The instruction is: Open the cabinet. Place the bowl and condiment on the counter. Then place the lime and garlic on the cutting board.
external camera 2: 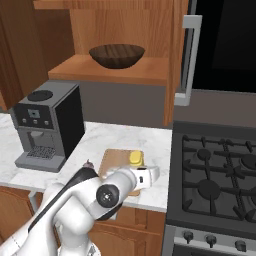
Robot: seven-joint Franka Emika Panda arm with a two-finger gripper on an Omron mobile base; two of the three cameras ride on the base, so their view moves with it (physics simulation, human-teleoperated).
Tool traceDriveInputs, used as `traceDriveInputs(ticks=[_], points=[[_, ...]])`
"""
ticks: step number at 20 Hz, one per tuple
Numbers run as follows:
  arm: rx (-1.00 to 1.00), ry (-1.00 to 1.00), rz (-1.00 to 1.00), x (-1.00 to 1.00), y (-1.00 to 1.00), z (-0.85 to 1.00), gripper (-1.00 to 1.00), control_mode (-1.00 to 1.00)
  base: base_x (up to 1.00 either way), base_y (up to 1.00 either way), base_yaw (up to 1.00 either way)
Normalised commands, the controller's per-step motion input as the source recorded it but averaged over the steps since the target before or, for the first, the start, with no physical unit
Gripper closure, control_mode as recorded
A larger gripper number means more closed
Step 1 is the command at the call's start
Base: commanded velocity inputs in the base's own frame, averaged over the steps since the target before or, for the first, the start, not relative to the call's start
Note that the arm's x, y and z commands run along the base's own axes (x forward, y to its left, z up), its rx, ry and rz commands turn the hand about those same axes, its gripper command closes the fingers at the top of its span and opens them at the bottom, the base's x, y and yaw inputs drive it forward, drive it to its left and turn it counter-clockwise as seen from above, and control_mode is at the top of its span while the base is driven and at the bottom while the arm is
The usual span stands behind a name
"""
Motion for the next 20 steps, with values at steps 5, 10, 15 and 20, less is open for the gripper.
traceDriveInputs(ticks=[5, 10, 15, 20], points=[[0.00, 0.00, 0.00, 0.02, -0.01, -0.13, 1.00, -1.00, 0.00, 0.00, 0.00], [0.00, 0.00, 0.00, 0.12, 0.00, -0.26, 1.00, -1.00, 0.00, 0.00, 0.00], [0.00, 0.00, 0.00, 0.10, 0.00, -0.38, 1.00, -1.00, 0.00, 0.00, 0.00], [0.00, 0.00, 0.00, 0.25, 0.00, -0.27, 1.00, -1.00, 0.00, 0.00, 0.00]])
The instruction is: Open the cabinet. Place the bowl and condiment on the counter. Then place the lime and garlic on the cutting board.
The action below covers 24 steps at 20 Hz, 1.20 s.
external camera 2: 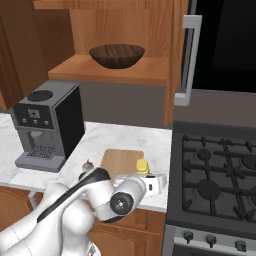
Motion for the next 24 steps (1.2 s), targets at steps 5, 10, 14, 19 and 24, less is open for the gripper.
traceDriveInputs(ticks=[5, 10, 14, 19, 24], points=[[0.00, 0.00, 0.00, 0.40, 0.00, -0.24, 1.00, -1.00, 0.00, 0.00, 0.00], [0.00, 0.00, 0.00, 0.12, 0.00, -0.47, 1.00, -1.00, 0.00, 0.00, 0.00], [0.00, 0.00, 0.00, 0.27, 0.00, -0.43, 1.00, -1.00, 0.00, 0.00, 0.00], [0.00, 0.00, 0.00, 0.55, 0.00, -0.26, 1.00, -1.00, 0.00, 0.00, 0.00], [0.00, -0.01, 0.00, 0.21, -0.02, -0.40, 1.00, -1.00, 0.00, 0.00, 0.00]])
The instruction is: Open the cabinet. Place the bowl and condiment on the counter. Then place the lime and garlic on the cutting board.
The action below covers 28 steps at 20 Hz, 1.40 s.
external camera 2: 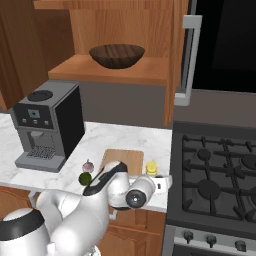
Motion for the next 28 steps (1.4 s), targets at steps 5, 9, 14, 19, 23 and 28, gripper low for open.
traceDriveInputs(ticks=[5, 9, 14, 19, 23, 28], points=[[0.00, 0.00, 0.00, 0.06, -0.03, -0.37, 1.00, -1.00, 0.00, 0.00, 0.00], [0.00, -0.01, 0.00, 0.00, 0.09, 0.03, -1.00, -1.00, 0.00, 0.00, 0.00], [0.00, 0.00, 0.00, -0.20, 0.07, 0.29, -1.00, -1.00, 0.00, 0.00, 0.00], [-0.02, 0.00, 0.00, -0.34, 0.00, 1.00, -1.00, -1.00, 0.00, 0.00, 0.00], [0.00, 0.01, 0.00, -0.32, 0.19, 0.92, -1.00, -1.00, 0.00, 0.00, 0.00], [-0.09, 0.03, 0.08, -0.17, 0.71, 0.69, -1.00, -1.00, 0.00, 0.00, 0.00]])
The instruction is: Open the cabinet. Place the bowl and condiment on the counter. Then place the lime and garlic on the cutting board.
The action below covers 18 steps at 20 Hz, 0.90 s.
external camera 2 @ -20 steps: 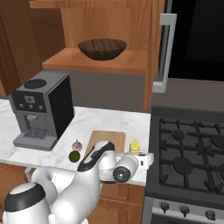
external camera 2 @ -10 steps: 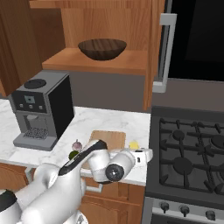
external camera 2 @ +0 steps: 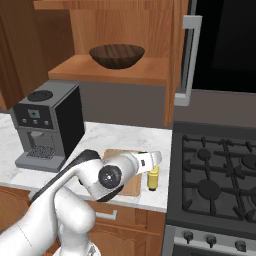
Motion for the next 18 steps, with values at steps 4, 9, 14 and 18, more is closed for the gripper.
traceDriveInputs(ticks=[4, 9, 14, 18], points=[[-0.25, 0.04, 0.08, 0.00, 0.69, 0.89, -1.00, -1.00, 0.00, 0.00, 0.00], [-0.13, 0.15, 0.04, 0.02, 0.34, 0.54, -1.00, -1.00, 0.00, 0.00, 0.00], [-0.02, 0.21, 0.00, 0.00, 0.05, 0.60, -1.00, -1.00, 0.00, 0.00, 0.00], [0.00, 0.18, 0.00, -0.03, 0.00, 0.36, -1.00, -1.00, 0.00, 0.00, 0.00]])
